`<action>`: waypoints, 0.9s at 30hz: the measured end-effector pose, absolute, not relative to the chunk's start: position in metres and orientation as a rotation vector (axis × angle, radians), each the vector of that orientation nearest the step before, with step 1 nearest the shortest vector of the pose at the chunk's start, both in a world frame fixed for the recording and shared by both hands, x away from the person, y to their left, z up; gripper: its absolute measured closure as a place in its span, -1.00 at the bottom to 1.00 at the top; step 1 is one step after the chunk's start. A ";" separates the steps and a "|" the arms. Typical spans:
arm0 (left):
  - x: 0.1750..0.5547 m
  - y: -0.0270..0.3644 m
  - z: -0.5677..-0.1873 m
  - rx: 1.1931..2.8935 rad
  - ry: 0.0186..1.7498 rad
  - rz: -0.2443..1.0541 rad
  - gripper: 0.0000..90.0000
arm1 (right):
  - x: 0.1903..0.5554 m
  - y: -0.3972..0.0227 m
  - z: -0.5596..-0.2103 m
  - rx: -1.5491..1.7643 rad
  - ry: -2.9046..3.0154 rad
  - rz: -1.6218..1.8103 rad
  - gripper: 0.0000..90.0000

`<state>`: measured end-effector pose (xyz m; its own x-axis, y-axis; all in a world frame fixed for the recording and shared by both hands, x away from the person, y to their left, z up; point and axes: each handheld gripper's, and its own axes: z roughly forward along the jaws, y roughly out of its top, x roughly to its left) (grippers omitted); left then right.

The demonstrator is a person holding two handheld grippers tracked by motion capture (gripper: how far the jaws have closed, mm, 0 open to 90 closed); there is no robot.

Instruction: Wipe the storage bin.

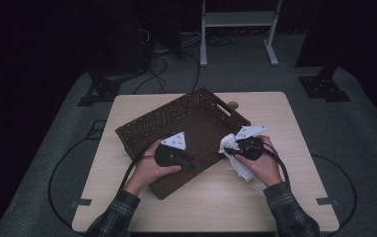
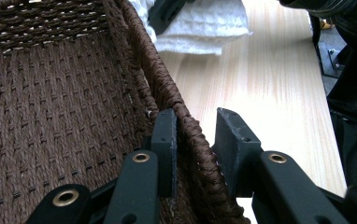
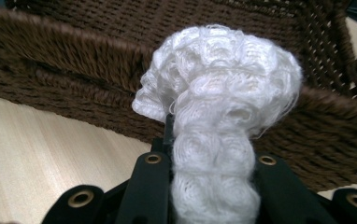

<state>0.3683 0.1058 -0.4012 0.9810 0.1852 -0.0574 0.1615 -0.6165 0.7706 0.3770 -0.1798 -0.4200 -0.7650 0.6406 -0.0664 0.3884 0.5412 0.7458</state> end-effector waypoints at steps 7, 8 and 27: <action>0.368 0.106 -0.401 2.246 0.241 0.034 0.53 | 0.382 -0.178 -0.433 0.870 2.481 1.040 0.68; 0.368 0.106 -0.401 2.246 0.241 0.034 0.53 | 0.382 -0.178 -0.434 0.876 2.486 1.033 0.68; 0.368 0.106 -0.401 2.246 0.241 0.032 0.53 | 0.390 -0.171 -0.466 0.904 2.563 0.960 0.68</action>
